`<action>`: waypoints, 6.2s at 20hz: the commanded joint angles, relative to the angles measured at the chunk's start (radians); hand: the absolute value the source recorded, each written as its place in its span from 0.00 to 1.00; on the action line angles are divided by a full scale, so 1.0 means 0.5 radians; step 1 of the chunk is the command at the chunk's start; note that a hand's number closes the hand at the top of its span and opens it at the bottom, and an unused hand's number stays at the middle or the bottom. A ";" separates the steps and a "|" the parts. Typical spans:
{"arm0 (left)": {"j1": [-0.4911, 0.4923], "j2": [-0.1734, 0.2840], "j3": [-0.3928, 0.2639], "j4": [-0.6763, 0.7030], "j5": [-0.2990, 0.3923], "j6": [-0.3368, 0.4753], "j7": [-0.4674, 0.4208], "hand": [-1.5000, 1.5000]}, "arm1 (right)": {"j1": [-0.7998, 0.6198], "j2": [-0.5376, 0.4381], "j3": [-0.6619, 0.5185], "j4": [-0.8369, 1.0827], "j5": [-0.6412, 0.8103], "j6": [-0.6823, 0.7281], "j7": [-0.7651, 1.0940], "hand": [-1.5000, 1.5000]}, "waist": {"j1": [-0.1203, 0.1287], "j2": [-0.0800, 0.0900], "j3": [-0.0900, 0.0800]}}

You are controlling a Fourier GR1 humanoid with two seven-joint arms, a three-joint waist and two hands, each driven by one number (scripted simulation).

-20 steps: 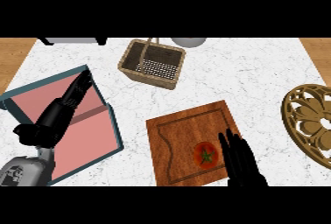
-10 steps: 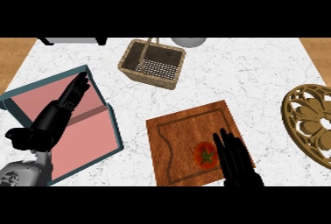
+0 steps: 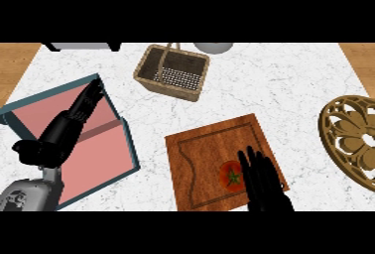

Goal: Pick the tomato from the cutting board and place it in the basket

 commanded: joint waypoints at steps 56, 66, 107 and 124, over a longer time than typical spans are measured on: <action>-0.146 -0.253 0.016 0.017 -0.201 -0.240 0.034 0.50 | -1.307 0.302 0.448 0.704 -0.669 0.114 0.917 1.00 | 0.262 0.042 0.002; -0.195 -0.284 -0.002 0.078 -0.212 -0.228 0.055 0.50 | -1.999 0.301 0.316 0.519 -0.727 -0.504 1.172 1.00 | 0.266 -0.002 -0.008; -0.227 -0.252 0.115 0.083 -0.205 -0.173 0.069 0.50 | -3.736 0.301 -0.772 2.605 -0.856 -0.901 1.324 1.00 | 0.138 0.023 -0.006; -0.119 -0.193 0.163 0.007 -0.184 -0.222 0.040 0.50 | -3.515 0.301 -0.801 2.967 -0.713 -1.709 1.011 1.00 | 0.090 0.027 -0.002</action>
